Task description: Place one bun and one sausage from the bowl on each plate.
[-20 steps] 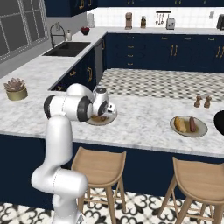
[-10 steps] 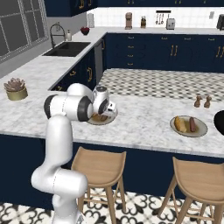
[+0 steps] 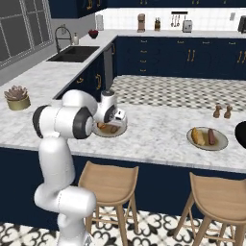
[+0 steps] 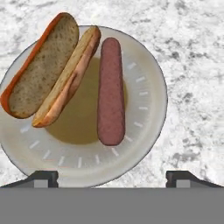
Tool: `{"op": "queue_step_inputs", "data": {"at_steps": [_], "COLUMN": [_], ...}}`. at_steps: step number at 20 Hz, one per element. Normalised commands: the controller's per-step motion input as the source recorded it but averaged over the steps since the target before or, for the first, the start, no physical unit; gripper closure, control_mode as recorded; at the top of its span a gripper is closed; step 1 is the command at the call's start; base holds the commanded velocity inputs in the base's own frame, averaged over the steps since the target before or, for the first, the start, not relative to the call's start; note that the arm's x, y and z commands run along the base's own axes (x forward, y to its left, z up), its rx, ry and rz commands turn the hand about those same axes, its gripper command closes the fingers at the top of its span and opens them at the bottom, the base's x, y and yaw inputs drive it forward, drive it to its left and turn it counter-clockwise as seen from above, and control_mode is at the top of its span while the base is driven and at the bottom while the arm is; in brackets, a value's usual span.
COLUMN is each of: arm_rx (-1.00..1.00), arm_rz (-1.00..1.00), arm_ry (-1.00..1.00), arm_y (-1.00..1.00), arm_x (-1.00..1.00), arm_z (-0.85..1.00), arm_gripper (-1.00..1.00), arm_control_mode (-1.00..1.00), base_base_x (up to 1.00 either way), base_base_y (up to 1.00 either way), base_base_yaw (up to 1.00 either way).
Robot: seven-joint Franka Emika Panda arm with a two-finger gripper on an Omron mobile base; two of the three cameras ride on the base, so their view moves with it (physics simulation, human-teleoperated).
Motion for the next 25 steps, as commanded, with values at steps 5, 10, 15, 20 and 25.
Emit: {"op": "queue_step_inputs", "data": {"at_steps": [5,10,15,20,25], "arm_rx": [0.00,0.00,0.00,0.00,0.00], "arm_rz": [0.00,0.00,0.00,0.00,0.00], "arm_ry": [-0.01,0.00,0.00,0.00,0.00], "arm_y": [0.09,0.14,0.20,0.04,0.00], "arm_x": [-1.00,-0.94,-0.52,-0.24,-0.65], "arm_z": [0.37,0.62,0.84,0.85,0.57], "arm_gripper": [-1.00,-1.00,-1.00,-1.00,-1.00], "arm_control_mode": [-1.00,-1.00,-1.00,-1.00,-1.00], "base_base_x": [0.00,0.00,0.00,0.00,0.00], "base_base_y": [0.00,0.00,0.00,0.00,0.00], "base_base_yaw": [0.00,0.00,0.00,0.00,0.00]}}
